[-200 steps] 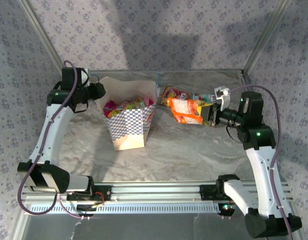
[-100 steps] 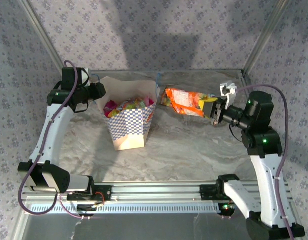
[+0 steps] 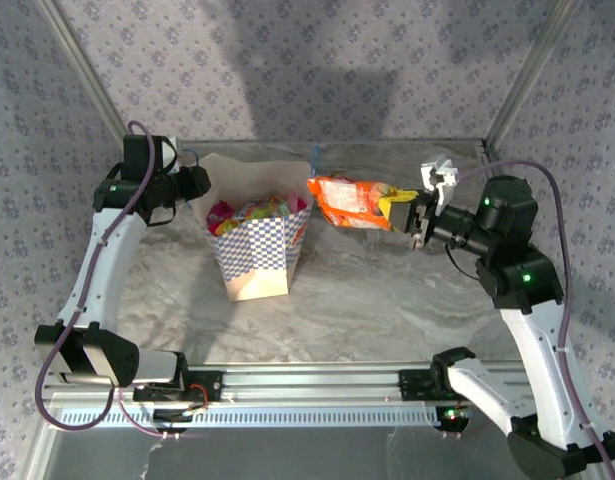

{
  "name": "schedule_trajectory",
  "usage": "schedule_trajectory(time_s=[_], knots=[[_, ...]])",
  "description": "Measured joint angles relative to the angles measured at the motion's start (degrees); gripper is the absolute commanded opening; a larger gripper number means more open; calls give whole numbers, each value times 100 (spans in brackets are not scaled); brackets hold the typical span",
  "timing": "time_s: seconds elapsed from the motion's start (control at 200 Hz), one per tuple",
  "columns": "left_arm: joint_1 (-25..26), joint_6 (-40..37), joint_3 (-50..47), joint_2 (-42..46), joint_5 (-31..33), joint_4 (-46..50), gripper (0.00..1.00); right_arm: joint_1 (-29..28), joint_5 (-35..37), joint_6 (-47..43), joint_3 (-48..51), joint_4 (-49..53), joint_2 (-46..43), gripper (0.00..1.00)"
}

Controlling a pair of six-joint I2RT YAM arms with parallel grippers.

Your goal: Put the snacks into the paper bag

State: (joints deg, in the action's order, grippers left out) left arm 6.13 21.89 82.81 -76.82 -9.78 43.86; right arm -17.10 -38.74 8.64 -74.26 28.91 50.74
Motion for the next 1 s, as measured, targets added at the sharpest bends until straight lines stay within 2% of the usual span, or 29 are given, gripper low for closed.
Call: schedule_trajectory(time_s=[0.395, 0.755, 0.999], knots=[[0, -2, -81, 70, 17, -20, 43, -861, 367, -153, -660, -444, 669, 0], [0, -2, -129, 129, 42, -20, 43, -1436, 588, -337, -1547, -691, 1934, 0], [0, -63, -144, 140, 63, -20, 43, -1593, 671, -535, -2214, -684, 2752, 0]])
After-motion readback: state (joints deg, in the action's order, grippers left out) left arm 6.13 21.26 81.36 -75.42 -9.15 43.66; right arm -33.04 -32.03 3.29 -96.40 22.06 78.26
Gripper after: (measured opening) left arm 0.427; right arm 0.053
